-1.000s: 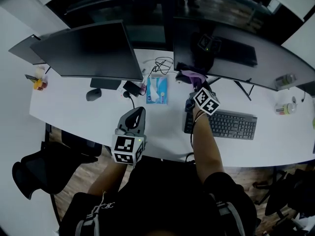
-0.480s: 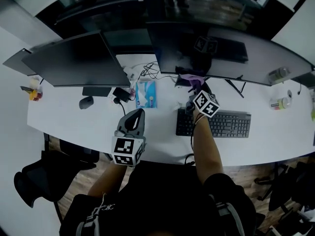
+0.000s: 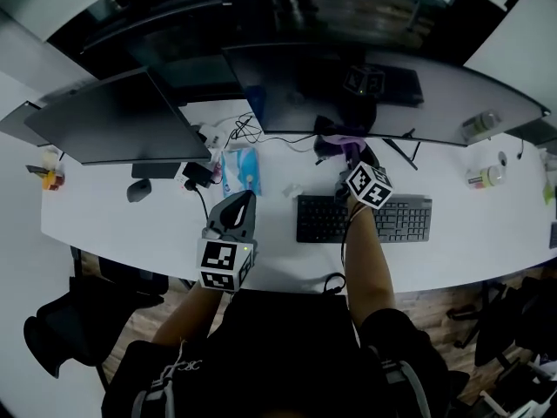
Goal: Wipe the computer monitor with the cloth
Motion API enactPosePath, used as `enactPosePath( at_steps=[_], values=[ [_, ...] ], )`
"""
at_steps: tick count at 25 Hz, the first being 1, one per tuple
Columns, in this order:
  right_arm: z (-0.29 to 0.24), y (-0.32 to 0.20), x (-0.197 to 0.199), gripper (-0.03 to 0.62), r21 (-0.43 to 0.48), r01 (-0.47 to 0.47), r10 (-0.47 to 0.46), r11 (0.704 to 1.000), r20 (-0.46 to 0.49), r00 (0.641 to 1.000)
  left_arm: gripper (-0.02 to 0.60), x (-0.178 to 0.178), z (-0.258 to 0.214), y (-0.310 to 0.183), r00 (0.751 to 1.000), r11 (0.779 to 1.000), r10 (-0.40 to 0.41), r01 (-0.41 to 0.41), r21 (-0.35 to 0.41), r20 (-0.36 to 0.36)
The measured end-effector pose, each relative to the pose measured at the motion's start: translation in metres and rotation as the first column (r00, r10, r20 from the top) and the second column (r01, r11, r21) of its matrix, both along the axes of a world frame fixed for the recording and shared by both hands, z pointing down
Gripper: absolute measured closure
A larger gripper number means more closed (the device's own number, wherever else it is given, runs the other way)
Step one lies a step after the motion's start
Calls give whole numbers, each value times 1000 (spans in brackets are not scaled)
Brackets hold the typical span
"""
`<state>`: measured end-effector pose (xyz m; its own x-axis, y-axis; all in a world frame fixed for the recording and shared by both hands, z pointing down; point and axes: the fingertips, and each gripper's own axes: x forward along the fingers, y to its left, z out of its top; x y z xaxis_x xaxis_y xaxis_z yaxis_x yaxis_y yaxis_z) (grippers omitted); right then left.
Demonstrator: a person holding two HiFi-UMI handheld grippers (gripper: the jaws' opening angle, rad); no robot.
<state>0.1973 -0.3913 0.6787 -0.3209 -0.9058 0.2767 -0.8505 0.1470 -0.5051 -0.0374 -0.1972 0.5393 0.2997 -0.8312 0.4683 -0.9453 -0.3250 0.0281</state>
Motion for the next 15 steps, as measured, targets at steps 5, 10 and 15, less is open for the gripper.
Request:
enactPosePath(
  at_steps=[5, 10, 15],
  values=[
    [-1, -2, 23, 516, 4, -13, 13, 1000, -17, 1000, 568, 23, 2, -10, 999, 999, 36, -36, -2, -2],
    [0, -4, 60, 516, -6, -95, 95, 995, 3, 995, 568, 37, 2, -13, 998, 998, 67, -67, -4, -11],
    [-1, -7, 91, 516, -18, -165, 165, 986, -1, 986, 568, 43, 2, -12, 993, 993, 119, -119, -6, -12]
  ],
)
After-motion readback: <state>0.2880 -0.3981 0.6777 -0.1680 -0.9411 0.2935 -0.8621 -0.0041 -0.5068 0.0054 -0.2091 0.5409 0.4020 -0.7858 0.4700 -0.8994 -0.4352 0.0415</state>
